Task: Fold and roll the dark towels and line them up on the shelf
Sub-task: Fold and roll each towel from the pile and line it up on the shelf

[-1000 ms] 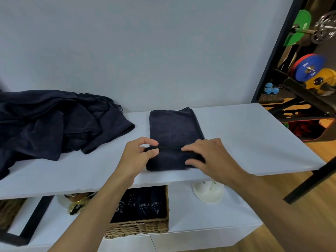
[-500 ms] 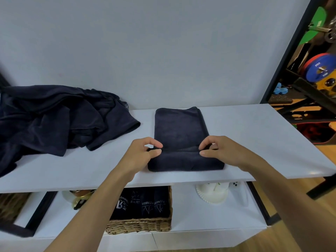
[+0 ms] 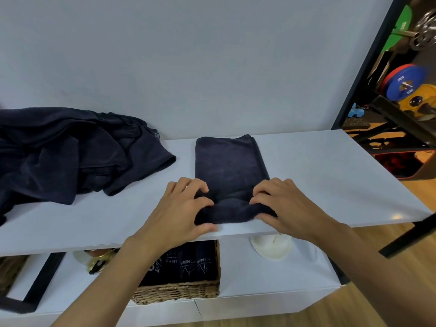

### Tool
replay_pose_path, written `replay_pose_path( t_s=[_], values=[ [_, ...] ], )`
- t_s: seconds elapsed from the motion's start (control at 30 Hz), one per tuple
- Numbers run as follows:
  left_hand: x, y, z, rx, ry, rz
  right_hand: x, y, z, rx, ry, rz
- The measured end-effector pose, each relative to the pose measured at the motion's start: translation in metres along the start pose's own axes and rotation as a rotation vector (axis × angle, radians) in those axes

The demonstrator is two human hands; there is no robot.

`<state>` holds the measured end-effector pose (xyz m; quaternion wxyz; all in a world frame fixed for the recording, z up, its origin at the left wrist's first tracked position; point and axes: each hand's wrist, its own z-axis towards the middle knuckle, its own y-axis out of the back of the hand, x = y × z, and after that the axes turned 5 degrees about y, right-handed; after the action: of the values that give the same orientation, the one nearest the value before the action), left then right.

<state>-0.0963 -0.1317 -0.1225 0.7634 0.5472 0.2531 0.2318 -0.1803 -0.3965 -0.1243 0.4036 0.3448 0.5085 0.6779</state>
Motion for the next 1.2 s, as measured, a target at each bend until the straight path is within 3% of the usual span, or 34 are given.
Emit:
replay_pose_path(
  t_s=[0.1,0.27,0.33,0.4,0.47,0.53,0.67,0.8,0.83,0.93,1.03,1.13,1.2],
  values=[
    [0.003,0.005,0.006,0.046,-0.018,-0.047,-0.003,0.004,0.007,0.022,-0.074,0.117],
    [0.016,0.013,0.031,0.202,0.309,-0.590,-0.018,0.015,0.027,0.103,-0.377,0.606],
    [0.024,0.013,0.041,0.282,0.391,-0.751,-0.020,0.017,0.036,0.070,-0.435,0.633],
    [0.030,0.012,0.047,0.298,0.414,-0.772,-0.019,0.015,0.040,-0.026,-0.388,0.468],
    [0.032,0.007,0.051,0.247,0.387,-0.715,-0.016,0.011,0.041,-0.168,-0.198,0.127],
    [0.032,0.003,0.054,0.201,0.352,-0.653,-0.016,0.007,0.033,-0.177,-0.049,-0.037],
    [0.030,-0.002,0.048,0.058,0.264,-0.409,-0.026,-0.007,0.022,0.026,-0.099,-0.036],
    [0.030,-0.012,0.040,0.041,0.037,0.114,-0.030,-0.004,0.039,0.007,-0.147,0.073],
    [0.031,-0.014,0.041,0.039,0.021,0.129,-0.032,-0.002,0.040,0.022,-0.178,0.156],
    [0.039,-0.007,0.048,0.128,0.149,-0.264,-0.040,0.006,0.041,0.114,-0.287,0.493],
    [0.049,0.002,0.063,0.270,0.341,-0.746,-0.047,0.008,0.046,0.115,-0.348,0.657],
    [0.050,0.000,0.077,0.285,0.423,-0.817,-0.052,0.000,0.053,-0.006,-0.378,0.664],
    [0.050,-0.004,0.084,0.241,0.497,-0.809,-0.055,-0.004,0.055,-0.120,-0.317,0.517]
  ],
)
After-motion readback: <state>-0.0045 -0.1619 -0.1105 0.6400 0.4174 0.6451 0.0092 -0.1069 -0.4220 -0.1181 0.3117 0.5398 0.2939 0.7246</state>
